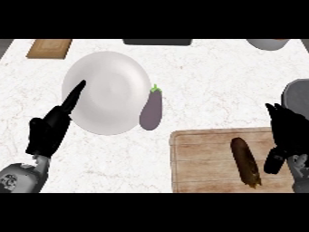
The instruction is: Pick the sweet potato from the cutting board and place it in the pan
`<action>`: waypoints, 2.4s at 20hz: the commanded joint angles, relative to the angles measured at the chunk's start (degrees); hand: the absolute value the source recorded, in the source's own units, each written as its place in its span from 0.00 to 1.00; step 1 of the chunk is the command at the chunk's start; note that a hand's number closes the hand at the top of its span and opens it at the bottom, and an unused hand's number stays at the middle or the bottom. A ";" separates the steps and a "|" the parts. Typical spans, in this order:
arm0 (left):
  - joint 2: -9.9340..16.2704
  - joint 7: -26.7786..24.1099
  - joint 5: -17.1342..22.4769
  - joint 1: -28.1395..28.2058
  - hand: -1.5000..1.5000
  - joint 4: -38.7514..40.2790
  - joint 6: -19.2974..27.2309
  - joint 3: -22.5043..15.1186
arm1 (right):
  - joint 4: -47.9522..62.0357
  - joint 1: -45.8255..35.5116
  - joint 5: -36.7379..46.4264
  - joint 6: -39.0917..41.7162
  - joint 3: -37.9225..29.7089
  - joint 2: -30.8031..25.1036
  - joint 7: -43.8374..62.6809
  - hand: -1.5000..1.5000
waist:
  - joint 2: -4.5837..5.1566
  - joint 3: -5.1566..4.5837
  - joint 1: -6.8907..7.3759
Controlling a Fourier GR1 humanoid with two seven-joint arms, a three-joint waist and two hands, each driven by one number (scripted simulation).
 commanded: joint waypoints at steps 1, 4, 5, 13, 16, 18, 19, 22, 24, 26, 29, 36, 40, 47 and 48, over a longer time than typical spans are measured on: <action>0.55 0.33 0.53 -1.12 0.50 0.87 -1.48 0.65 | 3.27 -4.31 -5.47 14.99 2.08 4.27 12.17 0.00 | 0.37 -0.03 1.03; -0.09 -1.26 0.12 -0.59 0.50 1.36 -1.77 0.20 | 6.32 -6.28 -8.42 18.96 2.69 7.95 16.60 0.00 | 0.29 -0.06 0.98; -0.40 1.34 0.04 -1.33 0.50 -1.18 -0.95 -0.26 | 8.95 -7.25 -9.81 19.38 2.31 9.58 17.03 0.00 | 0.19 0.05 1.55; -0.16 2.29 -0.67 -0.44 0.50 -0.54 -0.75 0.41 | 13.60 -11.21 -9.82 21.68 4.38 13.86 23.78 0.00 | -0.36 0.08 0.11; -0.53 0.57 -0.40 1.20 0.50 -0.74 -1.19 0.58 | 14.57 -11.86 -9.20 21.74 3.84 14.10 24.83 0.00 | -0.40 0.10 -0.24; -0.93 0.00 -0.39 0.34 0.50 0.76 -1.28 1.11 | 15.64 -11.90 -7.49 21.50 6.20 17.05 26.70 0.00 | -0.31 0.06 -0.43; -0.59 -1.17 -0.23 0.41 0.50 1.56 -1.52 1.99 | 17.24 -12.27 -6.29 20.83 7.29 18.78 27.04 0.00 | -0.17 0.06 -0.14; -2.73 0.92 -2.03 -0.64 0.50 1.28 0.58 0.34 | 17.08 -12.10 -6.80 22.56 5.21 17.08 26.37 0.00 | -0.31 0.13 -1.22; -0.07 2.58 -0.17 -0.21 0.50 -1.44 -1.47 2.22 | 16.66 -10.13 -5.49 22.46 6.18 16.93 26.00 0.00 | -0.55 0.19 -0.90; 0.11 1.81 0.53 1.54 0.50 -2.05 -2.34 2.46 | 16.35 -9.49 -5.11 23.21 6.24 18.09 26.62 0.00 | -0.55 0.16 -0.85; -1.69 0.32 -1.60 1.88 0.50 -0.38 -0.75 1.56 | 14.41 -7.73 -3.14 22.35 5.09 17.26 26.16 0.00 | -0.53 0.17 -1.63; 0.08 -0.76 -0.35 2.13 0.50 0.19 -3.78 4.31 | 17.81 -6.63 1.10 22.63 3.45 19.48 22.74 0.00 | -0.27 0.22 -1.12; -1.78 -1.04 -2.08 3.30 0.50 -0.86 -2.82 3.20 | 19.58 -4.72 1.91 24.42 3.73 20.72 16.46 1.00 | -0.16 0.27 -0.85; -1.52 -0.77 -1.47 -0.86 0.50 3.56 -4.40 6.04 | 17.30 -2.15 3.43 28.52 1.86 22.36 16.57 1.00 | -0.11 0.21 -1.84; -1.91 -0.31 -2.13 2.25 0.50 -0.20 -3.79 4.66 | 15.21 -0.70 2.97 29.05 0.47 21.69 16.24 1.00 | -0.32 0.24 -1.46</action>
